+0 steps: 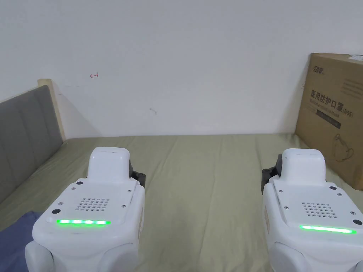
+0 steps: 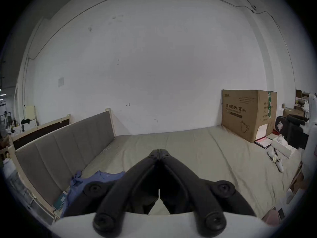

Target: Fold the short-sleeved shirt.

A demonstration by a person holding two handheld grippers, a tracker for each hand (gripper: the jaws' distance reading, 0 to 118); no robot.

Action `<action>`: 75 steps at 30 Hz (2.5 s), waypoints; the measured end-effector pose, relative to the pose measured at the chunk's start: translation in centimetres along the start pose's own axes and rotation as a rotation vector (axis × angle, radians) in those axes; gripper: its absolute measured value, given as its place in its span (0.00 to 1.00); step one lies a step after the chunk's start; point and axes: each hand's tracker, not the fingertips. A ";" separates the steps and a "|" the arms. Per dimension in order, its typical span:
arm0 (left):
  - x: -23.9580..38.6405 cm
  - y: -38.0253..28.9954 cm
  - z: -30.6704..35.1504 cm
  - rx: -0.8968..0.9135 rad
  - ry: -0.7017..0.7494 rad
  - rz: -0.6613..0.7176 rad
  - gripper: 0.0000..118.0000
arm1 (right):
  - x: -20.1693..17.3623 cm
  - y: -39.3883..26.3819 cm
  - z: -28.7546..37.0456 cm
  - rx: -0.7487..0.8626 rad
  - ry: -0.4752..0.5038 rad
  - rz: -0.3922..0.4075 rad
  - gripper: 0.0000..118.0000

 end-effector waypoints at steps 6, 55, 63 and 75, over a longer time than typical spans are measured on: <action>-1.2 -0.1 0.3 -0.008 0.032 0.014 0.00 | -1.1 0.1 -0.7 -0.003 0.075 0.014 0.01; -25.0 -28.1 -27.6 -1.019 0.286 0.351 0.87 | -20.2 -13.2 -9.7 -0.507 0.551 0.177 0.01; -26.1 -26.4 -25.5 -1.017 0.327 0.403 0.01 | -18.8 -13.9 -9.6 -0.556 0.537 0.119 0.01; -22.1 -19.1 -25.0 -0.879 0.136 0.506 0.01 | -14.2 -11.7 -9.1 -0.536 0.456 0.055 0.01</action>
